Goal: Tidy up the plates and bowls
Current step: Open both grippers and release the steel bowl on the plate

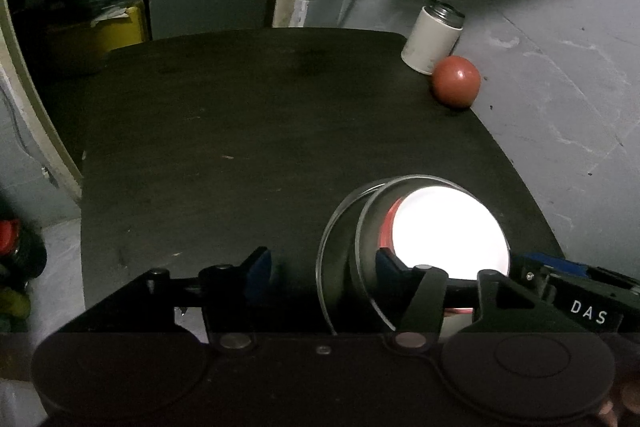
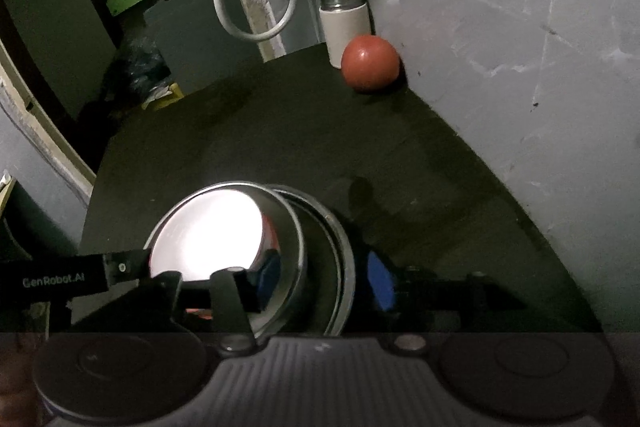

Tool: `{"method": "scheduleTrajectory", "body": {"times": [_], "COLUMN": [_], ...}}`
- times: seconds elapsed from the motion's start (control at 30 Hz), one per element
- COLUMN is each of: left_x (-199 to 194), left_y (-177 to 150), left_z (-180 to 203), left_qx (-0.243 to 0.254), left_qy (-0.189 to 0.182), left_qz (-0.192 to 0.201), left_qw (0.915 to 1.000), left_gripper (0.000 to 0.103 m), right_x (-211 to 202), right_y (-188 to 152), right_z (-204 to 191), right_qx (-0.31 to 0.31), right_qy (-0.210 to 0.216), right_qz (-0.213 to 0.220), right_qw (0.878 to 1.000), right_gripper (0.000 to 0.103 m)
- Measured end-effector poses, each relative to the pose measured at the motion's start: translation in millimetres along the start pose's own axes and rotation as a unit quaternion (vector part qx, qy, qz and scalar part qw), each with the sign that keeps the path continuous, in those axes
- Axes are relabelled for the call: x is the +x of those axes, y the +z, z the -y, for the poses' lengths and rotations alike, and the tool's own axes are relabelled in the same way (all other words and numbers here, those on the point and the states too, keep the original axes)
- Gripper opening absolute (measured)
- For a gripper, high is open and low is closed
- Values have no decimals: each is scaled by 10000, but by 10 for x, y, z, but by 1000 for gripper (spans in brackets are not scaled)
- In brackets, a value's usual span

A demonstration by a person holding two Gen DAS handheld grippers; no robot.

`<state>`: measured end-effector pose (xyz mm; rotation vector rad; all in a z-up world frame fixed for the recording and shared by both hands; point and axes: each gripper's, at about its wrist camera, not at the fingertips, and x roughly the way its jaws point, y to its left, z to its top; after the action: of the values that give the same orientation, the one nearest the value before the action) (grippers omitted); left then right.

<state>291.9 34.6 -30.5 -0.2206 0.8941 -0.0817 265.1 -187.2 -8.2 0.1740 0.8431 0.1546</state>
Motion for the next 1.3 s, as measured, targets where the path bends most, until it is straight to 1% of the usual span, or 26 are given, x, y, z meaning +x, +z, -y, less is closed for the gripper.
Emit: {"method": "scheduleTrajectory", "body": {"times": [0.1, 0.3, 0.4, 0.47, 0.6, 0.73, 0.87, 0.97, 1.13, 1.3], "left_x": [-7, -24, -30, -39, -76, -115, -178, -229, -329, -425], "left_y": [-8, -20, -33, -45, -75, -102, -139, -164, -236, -307], "left_z": [-8, -45, -59, -67, -83, -86, -75, -58, -20, -4], "left_qx": [-9, -140, -240, -307, -416, -487, -506, -430, -334, -384], "left_qy": [57, 176, 202, 226, 288, 427, 643, 709, 755, 762], "left_qz": [18, 40, 26, 50, 150, 247, 363, 445, 624, 762], "left_qw": [10000, 9997, 9995, 9993, 9986, 9976, 9960, 9956, 9946, 9934], "left_gripper": [66, 71, 72, 78, 85, 88, 92, 94, 95, 97], "right_x": [1, -26, -32, -48, -82, -124, -181, -231, -344, -466], "right_y": [-9, -42, -49, -51, -53, -62, -69, -83, -108, -154], "right_z": [0, 30, 44, 51, 66, 85, 104, 117, 153, 191], "right_qx": [-6, 56, 52, 61, 82, 109, 151, 171, 214, 233], "right_qy": [-47, -104, -138, -158, -171, -178, -172, -204, -123, -33], "right_qz": [38, 120, 128, 155, 243, 342, 444, 528, 757, 986], "right_qw": [10000, 9999, 9998, 9997, 9995, 9992, 9988, 9982, 9968, 9948], "right_gripper": [59, 69, 71, 73, 82, 87, 90, 92, 100, 103]}}
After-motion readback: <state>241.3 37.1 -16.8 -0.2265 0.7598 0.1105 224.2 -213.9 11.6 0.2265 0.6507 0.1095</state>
